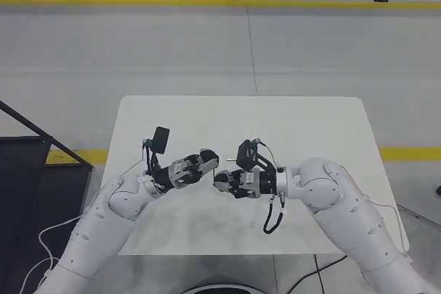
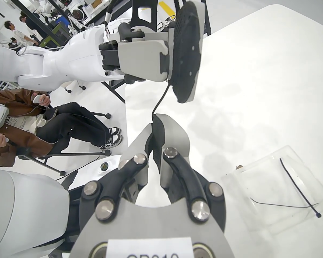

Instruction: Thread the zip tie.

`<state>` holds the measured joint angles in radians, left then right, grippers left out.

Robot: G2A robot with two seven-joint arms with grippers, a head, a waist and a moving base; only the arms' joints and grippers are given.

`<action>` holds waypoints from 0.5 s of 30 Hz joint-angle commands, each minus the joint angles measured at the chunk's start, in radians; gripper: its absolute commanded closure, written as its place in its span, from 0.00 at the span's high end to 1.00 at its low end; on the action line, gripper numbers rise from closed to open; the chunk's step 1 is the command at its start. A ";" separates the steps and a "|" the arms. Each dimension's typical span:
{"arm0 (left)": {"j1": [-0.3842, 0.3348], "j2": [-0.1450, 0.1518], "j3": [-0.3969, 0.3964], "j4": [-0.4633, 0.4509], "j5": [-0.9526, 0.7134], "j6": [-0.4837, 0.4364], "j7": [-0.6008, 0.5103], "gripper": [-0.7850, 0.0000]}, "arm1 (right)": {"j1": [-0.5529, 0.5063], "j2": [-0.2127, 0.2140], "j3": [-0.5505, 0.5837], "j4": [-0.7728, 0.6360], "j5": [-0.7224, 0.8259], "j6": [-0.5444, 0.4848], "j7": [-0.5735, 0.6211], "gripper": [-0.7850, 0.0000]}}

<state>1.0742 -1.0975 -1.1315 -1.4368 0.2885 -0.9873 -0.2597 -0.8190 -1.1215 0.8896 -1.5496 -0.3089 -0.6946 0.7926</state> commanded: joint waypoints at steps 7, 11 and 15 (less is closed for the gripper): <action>-0.004 -0.001 0.002 0.006 -0.015 -0.003 -0.012 0.12 | -0.001 0.001 0.002 -0.001 -0.001 0.000 0.000 0.00; -0.004 -0.002 0.001 0.006 -0.016 -0.003 -0.012 0.11 | -0.001 0.002 0.001 0.000 -0.001 0.000 0.000 0.00; -0.005 -0.003 0.002 0.007 -0.015 -0.001 -0.014 0.02 | 0.000 0.002 0.000 0.000 0.002 0.001 0.002 0.00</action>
<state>1.0692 -1.1001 -1.1298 -1.4303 0.2734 -0.9887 -0.2735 -0.8190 -1.1198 0.8899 -1.5493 -0.3085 -0.6940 0.7945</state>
